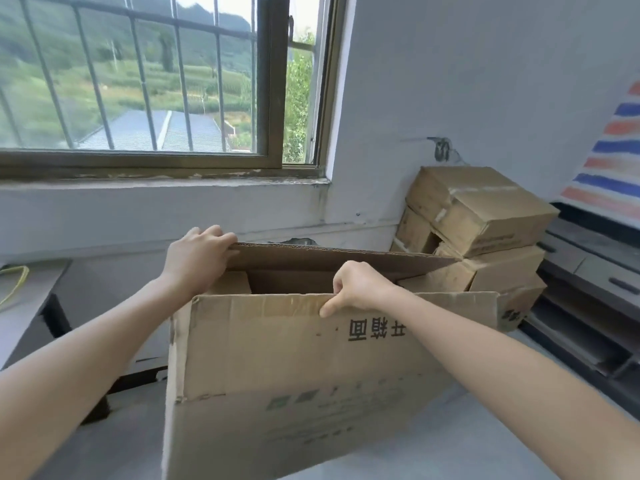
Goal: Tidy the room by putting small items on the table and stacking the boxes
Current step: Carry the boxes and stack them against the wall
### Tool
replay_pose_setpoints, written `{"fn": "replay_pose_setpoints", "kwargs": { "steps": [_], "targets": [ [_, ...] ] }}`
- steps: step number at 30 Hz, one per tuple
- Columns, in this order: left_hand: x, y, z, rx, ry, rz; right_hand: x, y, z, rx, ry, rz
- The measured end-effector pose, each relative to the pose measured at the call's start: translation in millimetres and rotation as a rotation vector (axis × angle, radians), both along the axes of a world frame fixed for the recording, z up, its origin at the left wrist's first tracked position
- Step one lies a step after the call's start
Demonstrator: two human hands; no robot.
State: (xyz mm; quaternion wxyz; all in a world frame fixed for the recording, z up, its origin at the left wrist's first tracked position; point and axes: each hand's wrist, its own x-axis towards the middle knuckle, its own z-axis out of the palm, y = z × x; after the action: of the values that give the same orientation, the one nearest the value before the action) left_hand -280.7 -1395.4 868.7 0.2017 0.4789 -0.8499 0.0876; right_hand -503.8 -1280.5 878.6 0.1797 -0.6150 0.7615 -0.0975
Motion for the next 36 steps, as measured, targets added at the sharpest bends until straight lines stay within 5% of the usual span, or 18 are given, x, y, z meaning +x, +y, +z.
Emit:
{"fn": "replay_pose_setpoints", "kwargs": {
  "steps": [19, 27, 36],
  "targets": [
    [-199.2, -270.8, -55.9, -0.176, 0.213, -0.119, -201.9, -289.5, -14.8, 0.133, 0.217, -0.039],
    [-243.0, -398.3, -100.0, 0.036, 0.228, -0.190, -237.6, -400.9, -41.3, 0.313, 0.270, -0.193],
    [-291.5, -469.6, -129.0, -0.006, 0.141, -0.297, -274.3, -469.7, -52.2, 0.305, 0.189, -0.323]
  ]
}}
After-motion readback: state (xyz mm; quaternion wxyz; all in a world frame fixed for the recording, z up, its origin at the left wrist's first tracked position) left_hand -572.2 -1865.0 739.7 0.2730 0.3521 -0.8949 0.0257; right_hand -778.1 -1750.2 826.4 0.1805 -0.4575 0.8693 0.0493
